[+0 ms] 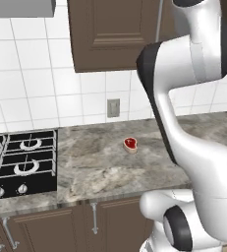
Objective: Retrieve the tupperware from the cabinet, then place the raw meat into the tupperware to avoid contamination.
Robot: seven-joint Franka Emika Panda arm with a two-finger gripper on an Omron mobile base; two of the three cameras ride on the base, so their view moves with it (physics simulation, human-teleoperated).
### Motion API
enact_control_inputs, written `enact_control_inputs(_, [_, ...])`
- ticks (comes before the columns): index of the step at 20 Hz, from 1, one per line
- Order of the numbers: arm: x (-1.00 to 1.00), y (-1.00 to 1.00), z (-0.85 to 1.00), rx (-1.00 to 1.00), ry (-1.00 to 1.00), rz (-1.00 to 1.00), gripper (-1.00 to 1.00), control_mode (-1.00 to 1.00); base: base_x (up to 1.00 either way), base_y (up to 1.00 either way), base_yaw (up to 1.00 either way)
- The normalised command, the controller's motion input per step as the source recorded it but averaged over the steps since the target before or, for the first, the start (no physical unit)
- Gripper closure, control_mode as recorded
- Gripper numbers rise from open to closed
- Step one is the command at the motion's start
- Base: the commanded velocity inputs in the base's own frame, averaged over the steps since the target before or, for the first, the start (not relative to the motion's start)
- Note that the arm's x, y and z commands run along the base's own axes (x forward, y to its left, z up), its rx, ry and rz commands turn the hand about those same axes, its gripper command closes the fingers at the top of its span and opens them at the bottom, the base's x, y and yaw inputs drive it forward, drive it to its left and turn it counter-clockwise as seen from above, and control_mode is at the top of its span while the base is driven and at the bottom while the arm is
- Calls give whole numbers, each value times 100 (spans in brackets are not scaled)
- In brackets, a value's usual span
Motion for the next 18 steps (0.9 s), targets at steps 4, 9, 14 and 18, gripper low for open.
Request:
enact_control_inputs(4, [1, 2, 0, 14, -18, 8, -100, -100, 0, 0, 0])
enact_control_inputs(9, [0, 9, 0, 0, -10, 14, -100, -100, 0, 0, 0])
enact_control_inputs(14, [0, 6, -5, -1, -21, 24, -100, -100, 0, 0, 0])
enact_control_inputs(18, [0, 4, -1, -2, -23, 24, -100, -100, 0, 0, 0])
